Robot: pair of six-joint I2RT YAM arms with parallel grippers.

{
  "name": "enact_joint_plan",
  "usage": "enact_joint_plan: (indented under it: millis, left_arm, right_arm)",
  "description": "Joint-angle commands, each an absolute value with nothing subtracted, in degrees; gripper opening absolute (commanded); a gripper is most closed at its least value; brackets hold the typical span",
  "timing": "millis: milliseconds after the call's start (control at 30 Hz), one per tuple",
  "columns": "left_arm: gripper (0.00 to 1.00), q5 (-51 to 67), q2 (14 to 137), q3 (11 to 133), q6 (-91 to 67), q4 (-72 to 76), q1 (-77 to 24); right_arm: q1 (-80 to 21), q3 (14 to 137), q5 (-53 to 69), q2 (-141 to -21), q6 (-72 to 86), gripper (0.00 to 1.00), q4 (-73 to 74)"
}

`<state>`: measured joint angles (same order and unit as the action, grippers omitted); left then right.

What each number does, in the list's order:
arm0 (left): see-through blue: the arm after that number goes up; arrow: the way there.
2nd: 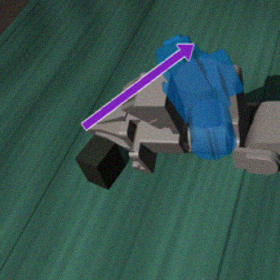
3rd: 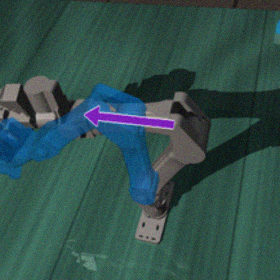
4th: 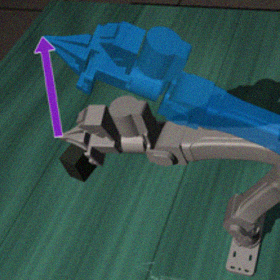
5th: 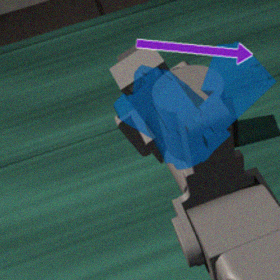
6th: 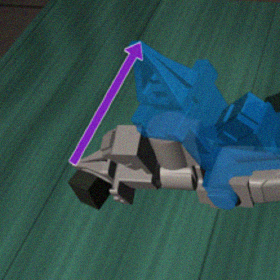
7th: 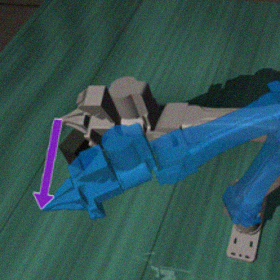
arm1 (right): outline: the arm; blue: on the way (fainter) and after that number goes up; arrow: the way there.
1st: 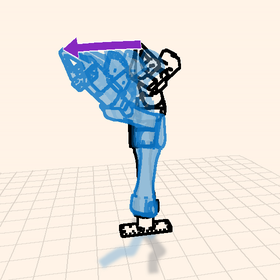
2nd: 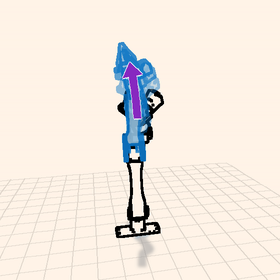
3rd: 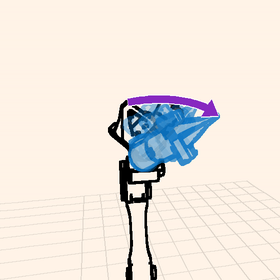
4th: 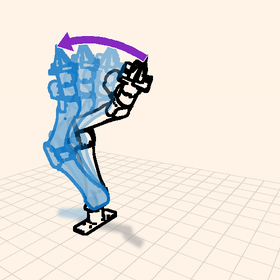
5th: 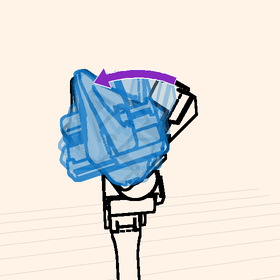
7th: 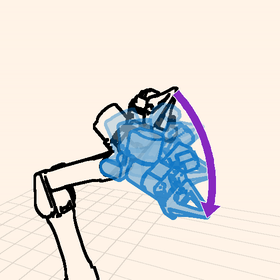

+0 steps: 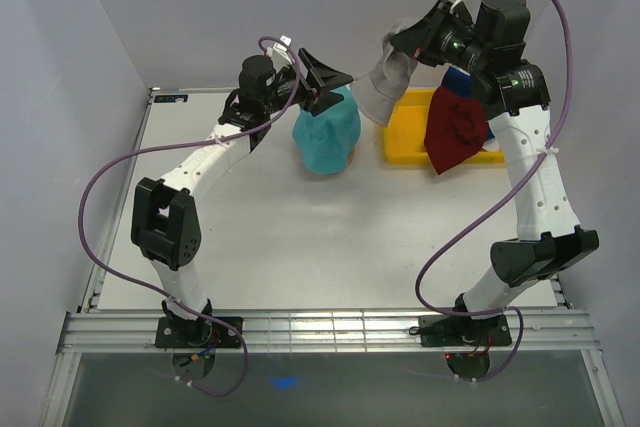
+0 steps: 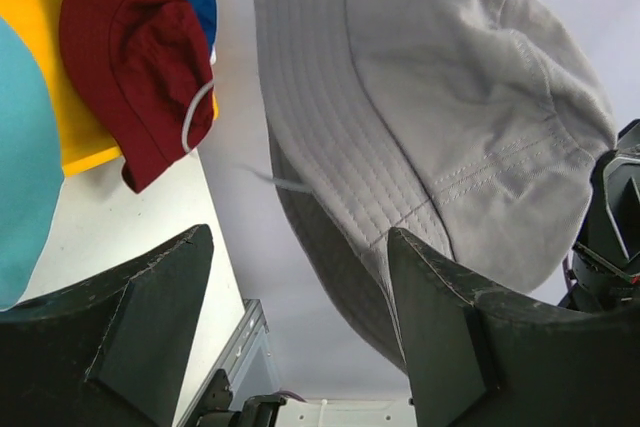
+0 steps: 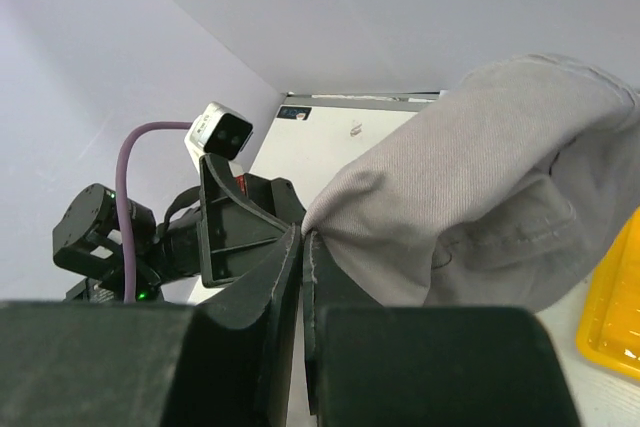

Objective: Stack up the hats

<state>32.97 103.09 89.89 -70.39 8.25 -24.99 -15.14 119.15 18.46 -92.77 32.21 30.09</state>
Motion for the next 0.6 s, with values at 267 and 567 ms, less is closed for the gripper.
enact_joint_plan:
  millis: [267,567]
  left_arm:
    - [0.8,31.6,104.3,94.7,-74.2,12.4,-26.6]
    - [0.74,32.0,105.0,95.7,-75.3,12.7,-27.3]
  right_arm:
    - [-15.6,117.2,21.5,-90.3,31.7,0.08,26.8]
    - [-15.6,116.4,21.6,-90.4,31.1,0.08,26.8]
